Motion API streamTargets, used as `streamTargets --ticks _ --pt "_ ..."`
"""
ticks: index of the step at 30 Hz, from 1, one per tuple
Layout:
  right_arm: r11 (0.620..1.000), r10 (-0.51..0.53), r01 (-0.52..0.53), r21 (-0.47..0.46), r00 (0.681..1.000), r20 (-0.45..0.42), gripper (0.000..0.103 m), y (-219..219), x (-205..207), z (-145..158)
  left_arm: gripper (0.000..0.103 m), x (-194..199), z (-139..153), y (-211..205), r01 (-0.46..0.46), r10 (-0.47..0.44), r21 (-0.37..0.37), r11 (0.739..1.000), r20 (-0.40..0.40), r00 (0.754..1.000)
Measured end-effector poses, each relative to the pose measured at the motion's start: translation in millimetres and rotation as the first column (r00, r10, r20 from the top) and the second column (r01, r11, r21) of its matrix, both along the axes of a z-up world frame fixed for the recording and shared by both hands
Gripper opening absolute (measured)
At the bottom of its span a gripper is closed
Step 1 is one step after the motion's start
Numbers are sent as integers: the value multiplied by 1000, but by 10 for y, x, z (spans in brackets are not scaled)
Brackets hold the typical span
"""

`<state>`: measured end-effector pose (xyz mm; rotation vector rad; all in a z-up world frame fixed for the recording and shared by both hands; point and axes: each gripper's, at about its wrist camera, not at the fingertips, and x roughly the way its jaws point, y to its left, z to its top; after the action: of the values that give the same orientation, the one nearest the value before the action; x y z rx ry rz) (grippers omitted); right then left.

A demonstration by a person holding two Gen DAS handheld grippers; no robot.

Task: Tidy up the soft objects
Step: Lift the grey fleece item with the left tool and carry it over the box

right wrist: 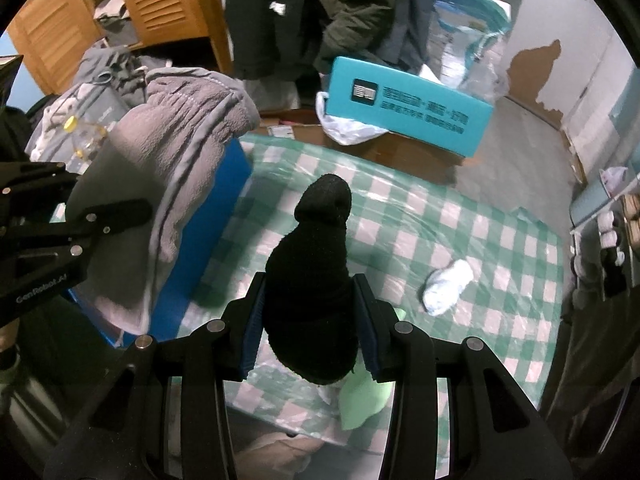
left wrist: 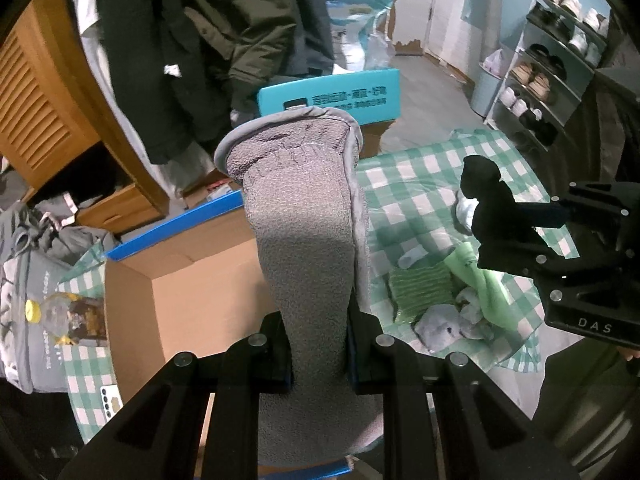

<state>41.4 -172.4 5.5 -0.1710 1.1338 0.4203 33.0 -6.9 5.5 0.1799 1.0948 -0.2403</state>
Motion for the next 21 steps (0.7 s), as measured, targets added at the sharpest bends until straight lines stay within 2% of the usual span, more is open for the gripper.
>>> streamTargets --ticks 13,21 --pt "995 91 -91 32 996 -14 41 589 51 -2 19 -80 3 524 -89 89 5 996 8 996" --pt "989 144 -143 43 989 -34 41 960 81 -81 19 -109 -105 799 -129 129 31 991 -3 992"
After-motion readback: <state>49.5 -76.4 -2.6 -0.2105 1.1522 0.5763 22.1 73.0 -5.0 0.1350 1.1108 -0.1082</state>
